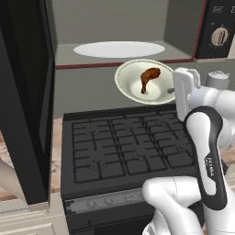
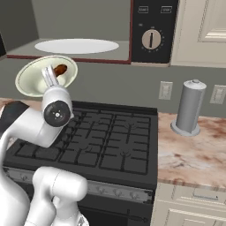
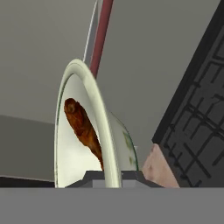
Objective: Remove the mango from the bowl and place it on the small plate. Then place the bowl with only the chicken drumstick in the microwave, close the door, and press the start button to microwave the chicken drumstick.
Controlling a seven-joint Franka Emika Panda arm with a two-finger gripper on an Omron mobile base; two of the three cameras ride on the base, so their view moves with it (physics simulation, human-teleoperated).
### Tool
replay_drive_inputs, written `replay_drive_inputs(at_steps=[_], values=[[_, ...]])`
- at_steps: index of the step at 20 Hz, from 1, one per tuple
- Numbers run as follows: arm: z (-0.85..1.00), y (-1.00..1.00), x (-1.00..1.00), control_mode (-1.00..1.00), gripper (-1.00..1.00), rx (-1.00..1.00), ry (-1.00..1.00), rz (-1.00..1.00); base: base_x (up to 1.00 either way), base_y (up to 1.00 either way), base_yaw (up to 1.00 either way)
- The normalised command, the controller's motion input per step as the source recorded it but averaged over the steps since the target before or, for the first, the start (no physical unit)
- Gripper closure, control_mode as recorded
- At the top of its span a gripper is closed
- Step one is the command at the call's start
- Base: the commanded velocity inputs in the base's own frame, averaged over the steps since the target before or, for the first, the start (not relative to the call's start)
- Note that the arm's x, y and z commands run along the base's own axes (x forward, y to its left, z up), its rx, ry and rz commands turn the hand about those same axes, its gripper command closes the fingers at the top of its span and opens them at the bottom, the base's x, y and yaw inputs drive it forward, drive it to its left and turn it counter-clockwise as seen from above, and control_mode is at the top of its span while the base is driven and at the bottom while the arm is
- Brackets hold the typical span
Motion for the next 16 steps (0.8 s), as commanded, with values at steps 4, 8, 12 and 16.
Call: replay_drive_inputs(at_steps=[4, 8, 12, 16], values=[[0.37, -0.06, -0.12, -1.0, 1.0, 0.01, 0.0, 0.0, 0.0, 0.0, 0.0], [0.53, -0.09, -0.03, -1.0, 1.0, 0.04, 0.0, 0.0, 0.0, 0.0, 0.0], [0.48, -0.12, 0.01, -1.0, 1.0, 0.05, 0.02, 0.0, 0.0, 0.0, 0.0], [0.29, -0.01, 0.25, -1.0, 1.0, 0.05, 0.01, 0.0, 0.0, 0.0, 0.0]])
